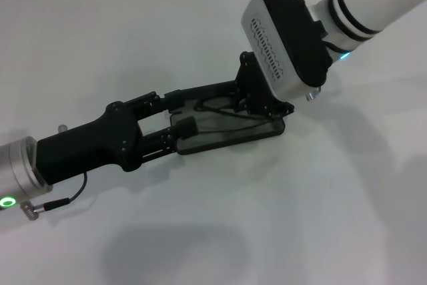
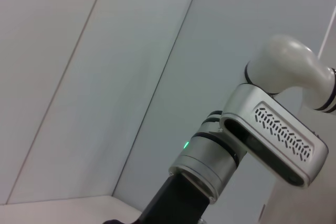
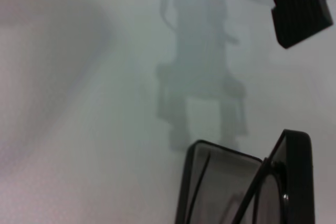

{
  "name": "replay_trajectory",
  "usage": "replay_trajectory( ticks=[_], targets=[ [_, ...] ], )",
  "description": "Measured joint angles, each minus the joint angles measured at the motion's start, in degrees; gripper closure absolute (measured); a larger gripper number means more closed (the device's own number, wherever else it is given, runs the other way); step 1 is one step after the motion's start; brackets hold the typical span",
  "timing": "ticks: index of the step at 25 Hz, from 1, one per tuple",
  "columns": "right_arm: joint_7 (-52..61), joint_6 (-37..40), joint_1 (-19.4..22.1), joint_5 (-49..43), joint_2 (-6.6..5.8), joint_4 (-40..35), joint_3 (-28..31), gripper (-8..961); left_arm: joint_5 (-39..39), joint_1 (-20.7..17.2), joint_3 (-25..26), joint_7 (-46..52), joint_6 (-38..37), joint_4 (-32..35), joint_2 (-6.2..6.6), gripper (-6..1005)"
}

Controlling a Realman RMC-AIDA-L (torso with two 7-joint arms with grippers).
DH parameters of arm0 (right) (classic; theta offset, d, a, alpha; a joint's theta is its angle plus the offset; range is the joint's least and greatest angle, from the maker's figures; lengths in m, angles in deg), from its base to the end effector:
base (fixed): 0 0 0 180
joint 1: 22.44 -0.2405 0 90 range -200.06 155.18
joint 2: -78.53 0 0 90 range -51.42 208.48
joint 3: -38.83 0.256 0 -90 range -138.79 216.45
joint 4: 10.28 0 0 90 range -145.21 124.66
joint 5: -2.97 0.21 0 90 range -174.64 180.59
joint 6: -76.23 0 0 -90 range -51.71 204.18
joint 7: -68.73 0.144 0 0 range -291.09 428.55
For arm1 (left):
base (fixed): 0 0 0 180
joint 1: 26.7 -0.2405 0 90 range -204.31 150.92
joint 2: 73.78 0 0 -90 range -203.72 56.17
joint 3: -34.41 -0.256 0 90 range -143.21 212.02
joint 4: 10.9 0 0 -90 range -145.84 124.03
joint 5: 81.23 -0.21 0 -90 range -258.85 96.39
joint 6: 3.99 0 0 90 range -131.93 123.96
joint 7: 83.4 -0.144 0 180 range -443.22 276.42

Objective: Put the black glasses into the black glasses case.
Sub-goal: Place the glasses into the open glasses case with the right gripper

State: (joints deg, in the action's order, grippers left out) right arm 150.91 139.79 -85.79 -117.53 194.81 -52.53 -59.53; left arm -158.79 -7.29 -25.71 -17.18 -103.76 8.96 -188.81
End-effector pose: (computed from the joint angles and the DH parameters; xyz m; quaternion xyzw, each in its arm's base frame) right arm 0.0708 0.4048 -0.0984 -0.9421 -0.3047 -0.1364 0.0314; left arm -0.2800 0.2562 -0.0047 -0.8600 -0.2396 -0.4381 0.1054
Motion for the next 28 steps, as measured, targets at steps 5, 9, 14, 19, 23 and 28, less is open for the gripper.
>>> replay_trajectory(
  ticks=[5, 9, 14, 19, 23, 28],
  targets=[
    [-0.27, -2.82, -0.11, 0.1, -0.01, -0.11, -1.71, 769, 0.21, 0.04, 0.0, 0.4, 0.5, 0.0, -0.02, 339],
    [-0.57, -6.64, 0.19, 0.27, 0.0, -0.13, -5.17, 767, 0.22, 0.27, 0.0, 0.98, 0.68, 0.0, 0.01, 342],
    [-1.49, -9.57, 0.33, 1.89, 0.0, -0.34, -8.87, 765, 0.22, 0.38, 0.0, 1.24, 1.29, 0.0, 0.02, 346],
    [-2.4, -11.57, 0.35, 2.29, 0.0, -0.62, -10.96, 763, 0.22, 0.46, 0.0, 1.26, 1.47, 0.0, -0.02, 350],
    [-2.96, -12.64, 0.54, 2.55, -0.01, -1.49, -11.38, 761, 0.22, 0.41, 0.0, 1.28, 1.76, 0.0, -0.02, 353],
    [-3.58, -13.47, 1.05, 2.88, 0.0, -2.23, -11.7, 759, 0.22, 0.31, 0.0, 1.28, 2.04, -0.02, -0.02, 357]
  ],
)
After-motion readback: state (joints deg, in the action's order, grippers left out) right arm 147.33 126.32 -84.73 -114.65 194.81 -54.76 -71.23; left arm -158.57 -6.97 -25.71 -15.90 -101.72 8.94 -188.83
